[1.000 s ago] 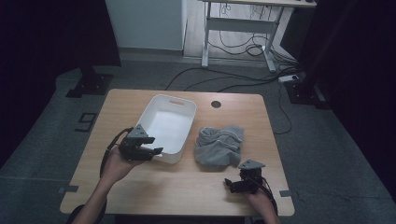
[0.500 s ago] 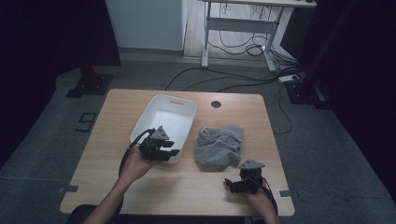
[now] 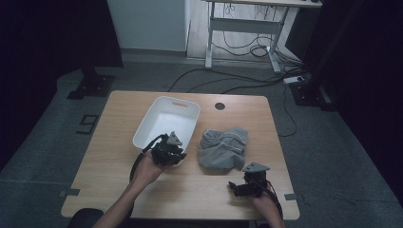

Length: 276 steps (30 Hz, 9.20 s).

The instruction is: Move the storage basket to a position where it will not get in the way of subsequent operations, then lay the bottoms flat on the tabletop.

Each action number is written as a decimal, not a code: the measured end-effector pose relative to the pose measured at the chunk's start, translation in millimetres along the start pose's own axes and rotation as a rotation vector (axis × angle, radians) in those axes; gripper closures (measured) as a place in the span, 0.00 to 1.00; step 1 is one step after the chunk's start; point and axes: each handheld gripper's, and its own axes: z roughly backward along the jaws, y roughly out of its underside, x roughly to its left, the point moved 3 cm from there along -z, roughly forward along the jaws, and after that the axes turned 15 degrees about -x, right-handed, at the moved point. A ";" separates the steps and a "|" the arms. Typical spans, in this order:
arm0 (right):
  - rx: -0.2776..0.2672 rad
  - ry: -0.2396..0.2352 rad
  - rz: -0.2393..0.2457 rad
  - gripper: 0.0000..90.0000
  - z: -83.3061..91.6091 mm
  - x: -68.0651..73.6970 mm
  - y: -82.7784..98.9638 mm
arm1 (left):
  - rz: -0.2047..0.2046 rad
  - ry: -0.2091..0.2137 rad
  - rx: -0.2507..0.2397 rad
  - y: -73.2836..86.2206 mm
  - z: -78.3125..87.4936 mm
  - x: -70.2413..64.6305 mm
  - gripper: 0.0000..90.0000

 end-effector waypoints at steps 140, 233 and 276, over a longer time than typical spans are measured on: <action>-0.003 -0.001 0.004 0.00 -0.2 -0.2 0.0 | 0.273 -0.426 0.027 88.5 117.1 203.9 0.79; 0.000 0.000 0.000 0.00 0.0 0.1 0.0 | 0.145 -0.131 -0.031 130.5 24.3 48.1 0.00; -0.013 0.005 -0.040 0.12 9.6 -11.1 0.4 | 0.002 0.151 -0.154 13.4 -23.6 -14.7 0.22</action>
